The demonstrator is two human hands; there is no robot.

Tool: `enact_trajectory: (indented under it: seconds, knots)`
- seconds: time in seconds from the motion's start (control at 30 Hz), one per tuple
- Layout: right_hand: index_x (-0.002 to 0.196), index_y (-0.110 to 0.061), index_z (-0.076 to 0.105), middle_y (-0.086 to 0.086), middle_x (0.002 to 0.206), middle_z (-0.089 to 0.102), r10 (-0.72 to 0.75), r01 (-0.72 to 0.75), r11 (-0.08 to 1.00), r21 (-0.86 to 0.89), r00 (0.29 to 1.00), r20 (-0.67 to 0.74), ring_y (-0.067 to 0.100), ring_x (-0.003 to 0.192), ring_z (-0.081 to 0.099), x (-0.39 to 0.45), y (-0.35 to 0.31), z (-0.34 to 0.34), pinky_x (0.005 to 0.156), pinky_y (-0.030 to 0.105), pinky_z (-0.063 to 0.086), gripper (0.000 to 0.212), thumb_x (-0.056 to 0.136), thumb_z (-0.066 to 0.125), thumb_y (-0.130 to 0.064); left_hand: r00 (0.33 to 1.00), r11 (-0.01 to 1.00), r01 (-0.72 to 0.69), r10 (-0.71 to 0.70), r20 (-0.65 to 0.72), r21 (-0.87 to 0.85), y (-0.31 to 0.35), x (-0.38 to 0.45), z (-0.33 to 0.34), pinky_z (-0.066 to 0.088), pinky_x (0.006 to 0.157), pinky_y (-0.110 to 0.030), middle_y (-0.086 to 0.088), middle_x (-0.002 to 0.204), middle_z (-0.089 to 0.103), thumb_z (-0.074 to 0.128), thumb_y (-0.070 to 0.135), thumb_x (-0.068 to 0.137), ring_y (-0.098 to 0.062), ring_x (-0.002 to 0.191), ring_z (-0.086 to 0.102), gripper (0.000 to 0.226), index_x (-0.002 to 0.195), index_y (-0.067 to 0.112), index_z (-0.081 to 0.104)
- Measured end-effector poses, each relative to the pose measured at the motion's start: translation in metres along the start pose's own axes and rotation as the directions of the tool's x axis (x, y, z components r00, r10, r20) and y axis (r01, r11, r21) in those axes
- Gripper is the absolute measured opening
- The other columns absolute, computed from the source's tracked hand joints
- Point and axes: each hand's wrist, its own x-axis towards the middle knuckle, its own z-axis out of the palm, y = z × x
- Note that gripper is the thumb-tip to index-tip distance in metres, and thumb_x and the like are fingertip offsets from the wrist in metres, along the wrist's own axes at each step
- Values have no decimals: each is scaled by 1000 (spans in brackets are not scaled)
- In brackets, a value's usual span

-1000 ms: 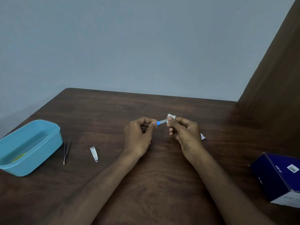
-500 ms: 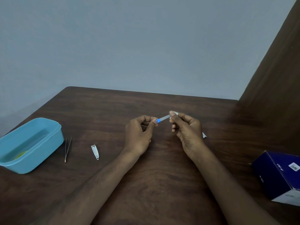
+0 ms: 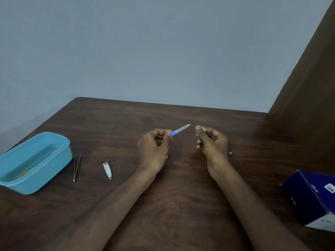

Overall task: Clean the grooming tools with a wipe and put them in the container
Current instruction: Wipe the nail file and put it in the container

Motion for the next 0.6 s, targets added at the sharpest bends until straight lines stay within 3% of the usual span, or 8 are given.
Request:
enact_trajectory:
  seconds: [0.23,0.33,0.43,0.6]
  knots:
    - [103,-11,82,-4,91,77,-50,52,998,-34,997,54,6,70,64,-4,-1,1,60,24,54,17,95,81,-26,1000,1000,-20,20,8,18,1,-1,1,52,42,-25,2,75,73,72,22,102,-9,49,61,12,93,21,81]
    - [106,-9,82,-3,91,81,-127,129,991,-34,990,67,6,73,67,-5,-1,0,65,23,56,14,94,81,-16,999,999,-26,25,21,21,1,-1,0,50,42,-24,8,74,72,72,23,102,-8,48,60,12,94,21,81]
    - [110,-9,80,0,91,82,-136,138,990,-35,988,74,7,72,67,-6,-1,0,66,21,56,19,92,82,-12,997,998,-52,50,55,33,-1,0,1,54,48,-28,12,79,76,73,25,101,-5,59,66,12,93,26,81]
    - [97,-11,80,1,84,75,-85,89,995,-39,991,101,7,66,62,-4,-1,3,62,21,54,6,95,80,-16,992,994,-82,74,107,71,-5,2,2,53,54,-27,28,74,71,74,24,101,1,62,63,14,89,27,81]
